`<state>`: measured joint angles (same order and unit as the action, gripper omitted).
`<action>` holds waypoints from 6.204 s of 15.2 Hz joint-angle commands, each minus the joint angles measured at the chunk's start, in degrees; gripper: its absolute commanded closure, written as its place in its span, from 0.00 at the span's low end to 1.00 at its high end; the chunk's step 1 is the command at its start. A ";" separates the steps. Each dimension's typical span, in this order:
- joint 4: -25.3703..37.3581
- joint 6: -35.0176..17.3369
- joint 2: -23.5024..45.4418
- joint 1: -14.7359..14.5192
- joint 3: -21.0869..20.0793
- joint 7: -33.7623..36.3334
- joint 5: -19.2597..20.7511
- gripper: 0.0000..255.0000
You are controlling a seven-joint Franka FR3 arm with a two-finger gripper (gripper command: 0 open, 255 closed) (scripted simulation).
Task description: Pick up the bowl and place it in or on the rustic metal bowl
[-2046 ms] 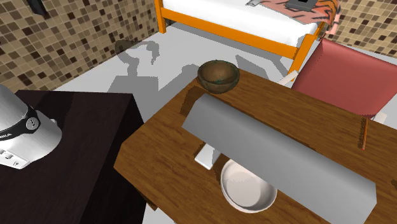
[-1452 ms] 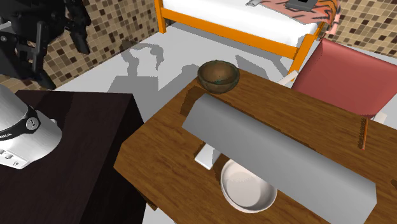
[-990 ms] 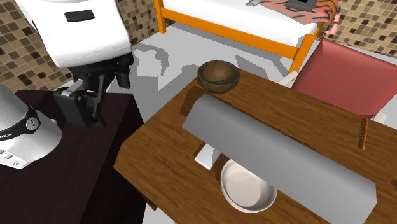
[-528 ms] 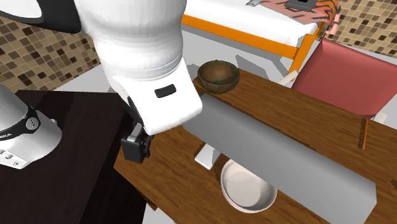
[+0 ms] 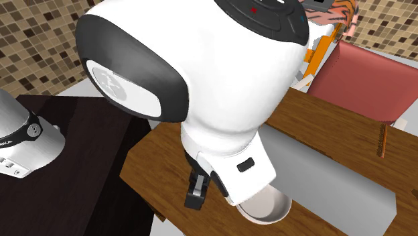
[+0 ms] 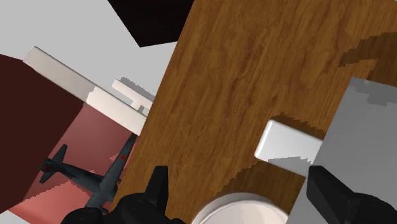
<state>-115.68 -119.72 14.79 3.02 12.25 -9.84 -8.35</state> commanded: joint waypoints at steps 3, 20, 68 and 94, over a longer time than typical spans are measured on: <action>8.44 -0.54 9.38 1.40 -0.57 -1.77 -2.31 0.00; 40.53 2.32 39.06 6.52 -3.24 -3.27 -5.96 0.00; 40.55 13.91 27.36 5.80 -2.00 -1.51 -4.12 1.00; 19.51 5.39 11.63 -13.23 -7.67 20.40 -3.59 1.00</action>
<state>-95.56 -114.09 27.01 -9.43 4.87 9.46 -11.94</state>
